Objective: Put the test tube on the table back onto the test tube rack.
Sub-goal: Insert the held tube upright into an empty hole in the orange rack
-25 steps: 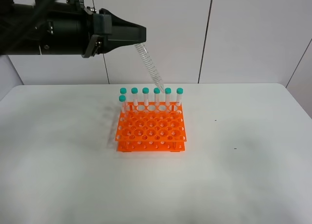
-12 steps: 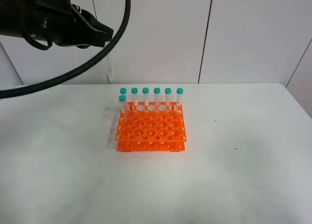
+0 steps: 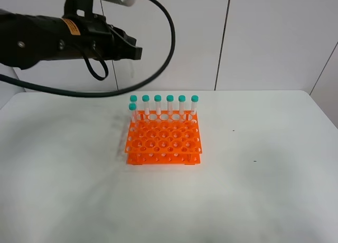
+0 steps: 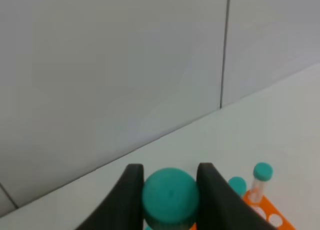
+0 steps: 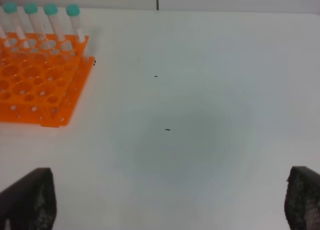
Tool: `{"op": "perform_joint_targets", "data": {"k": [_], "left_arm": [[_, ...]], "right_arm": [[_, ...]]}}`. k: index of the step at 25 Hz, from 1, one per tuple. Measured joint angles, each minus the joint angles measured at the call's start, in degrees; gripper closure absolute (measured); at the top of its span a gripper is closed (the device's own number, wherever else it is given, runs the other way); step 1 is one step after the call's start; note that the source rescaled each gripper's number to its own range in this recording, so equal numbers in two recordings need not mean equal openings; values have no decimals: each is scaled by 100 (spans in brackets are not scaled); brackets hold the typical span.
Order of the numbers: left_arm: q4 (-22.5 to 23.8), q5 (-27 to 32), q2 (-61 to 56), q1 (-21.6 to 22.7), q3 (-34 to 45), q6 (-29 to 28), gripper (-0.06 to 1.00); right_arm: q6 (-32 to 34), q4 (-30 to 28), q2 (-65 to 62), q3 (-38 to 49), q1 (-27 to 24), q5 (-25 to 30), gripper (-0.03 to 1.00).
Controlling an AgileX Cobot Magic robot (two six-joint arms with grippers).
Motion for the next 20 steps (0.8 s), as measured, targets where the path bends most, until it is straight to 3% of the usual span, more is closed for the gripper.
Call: {"op": "perform_joint_targets", "data": {"k": [4,8,13,20], "left_arm": [[228,-387,209,-376,152,0,94],[258,-1156,203,-557,811,0,94],[269,-1623,238,-555,1491,0,94],[55,-1983,805,-152,1198,-261,94]], "right_arm": [[0,0,0,0,0,0,-3],[0,0,0,0,0,0,-3],[0,0,0,0,0,0,-3],[0,5,0,0,0,0,-3]]}}
